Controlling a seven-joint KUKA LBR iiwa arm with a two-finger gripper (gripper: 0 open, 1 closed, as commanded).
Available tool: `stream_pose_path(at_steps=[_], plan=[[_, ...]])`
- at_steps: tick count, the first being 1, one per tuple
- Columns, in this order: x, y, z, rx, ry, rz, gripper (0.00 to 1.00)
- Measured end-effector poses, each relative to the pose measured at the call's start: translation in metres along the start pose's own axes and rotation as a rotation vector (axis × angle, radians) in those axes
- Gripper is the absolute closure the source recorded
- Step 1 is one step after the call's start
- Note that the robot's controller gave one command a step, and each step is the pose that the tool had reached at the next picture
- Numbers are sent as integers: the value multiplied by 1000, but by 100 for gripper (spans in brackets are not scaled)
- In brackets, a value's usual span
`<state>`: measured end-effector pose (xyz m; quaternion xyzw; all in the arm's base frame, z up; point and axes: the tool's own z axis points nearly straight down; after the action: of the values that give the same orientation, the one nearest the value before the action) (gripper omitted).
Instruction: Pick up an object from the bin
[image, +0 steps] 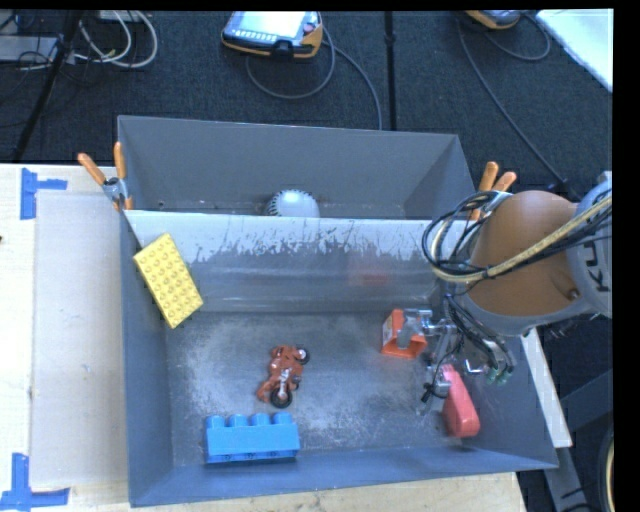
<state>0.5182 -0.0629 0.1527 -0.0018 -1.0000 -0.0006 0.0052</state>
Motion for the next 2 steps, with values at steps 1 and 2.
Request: stream_pose_path(at_steps=[1, 2], plan=[[-2, 0, -4, 1, -8, -2, 0], [-22, -11, 4, 0, -8, -60, 0]])
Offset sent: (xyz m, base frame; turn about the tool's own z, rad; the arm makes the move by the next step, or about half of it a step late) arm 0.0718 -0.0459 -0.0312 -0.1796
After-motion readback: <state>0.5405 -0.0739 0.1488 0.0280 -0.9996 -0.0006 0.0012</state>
